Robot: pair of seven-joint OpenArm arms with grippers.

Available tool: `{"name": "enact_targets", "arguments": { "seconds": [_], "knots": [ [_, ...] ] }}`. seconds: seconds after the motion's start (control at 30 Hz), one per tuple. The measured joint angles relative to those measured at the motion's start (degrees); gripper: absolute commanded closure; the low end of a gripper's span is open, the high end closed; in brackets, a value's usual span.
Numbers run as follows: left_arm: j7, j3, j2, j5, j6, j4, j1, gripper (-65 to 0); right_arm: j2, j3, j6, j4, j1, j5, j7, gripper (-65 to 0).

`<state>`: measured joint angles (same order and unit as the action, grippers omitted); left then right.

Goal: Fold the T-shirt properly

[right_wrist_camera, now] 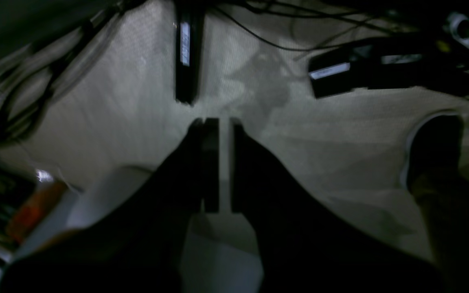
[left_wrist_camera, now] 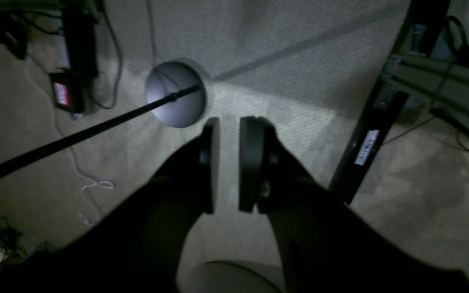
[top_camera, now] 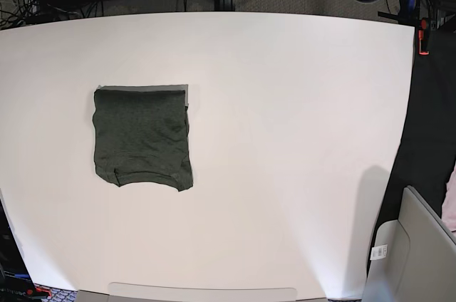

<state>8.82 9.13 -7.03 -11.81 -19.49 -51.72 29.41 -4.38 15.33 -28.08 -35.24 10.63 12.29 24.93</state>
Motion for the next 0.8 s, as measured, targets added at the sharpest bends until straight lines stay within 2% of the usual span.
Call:
{"name": "enact_targets", "arguments": {
  "seconds": [0.1, 0.2, 0.33, 0.43, 0.5, 0.57, 0.73, 0.8],
  "knots": [
    [-0.1, 0.0, 0.4, 0.0, -0.2, 5.9, -3.5, -6.7, 0.7, 0.2, 8.1, 7.5, -3.3, 2.6, -8.4, -2.3],
    [0.0, 0.0, 0.8, 0.0, -0.4, 11.0, -6.9, -6.7, 1.9, 0.1, 13.0, 12.9, -6.1, 4.3, -13.0, -2.3],
    [0.1, 0.0, 2.3, 0.1, -0.3, 17.9, -11.9, -6.7, 3.9, 0.1, 16.6, 15.7, -7.6, 5.8, -15.1, -2.5],
    [-0.2, 0.0, 3.3, 0.0, -0.2, 21.3, -14.7, -6.7, 5.3, 0.1, 20.9, 15.8, -8.1, 7.4, -15.3, -2.5],
    [-0.1, 0.0, 4.0, 0.0, -0.4, 23.6, -16.1, -6.8, 5.8, 0.1, 22.5, 15.8, -8.8, 8.5, -15.3, -2.5],
    [-0.1, 0.0, 4.8, 0.1, -0.4, 25.1, -17.1, -6.8, 6.7, 0.1, 25.1, 15.8, -9.2, 9.0, -17.1, -2.5],
    [-0.1, 0.0, 6.7, 0.0, -0.4, 25.5, -17.9, -6.9, 9.4, 0.1, 28.1, 15.6, -9.4, 13.4, -18.3, -2.5],
    [-0.1, 0.0, 7.2, 0.0, -0.4, 25.6, -18.0, -6.9, 10.2, 0.1, 28.1, 15.7, -9.0, 16.0, -18.3, -2.5]
  ]
}}
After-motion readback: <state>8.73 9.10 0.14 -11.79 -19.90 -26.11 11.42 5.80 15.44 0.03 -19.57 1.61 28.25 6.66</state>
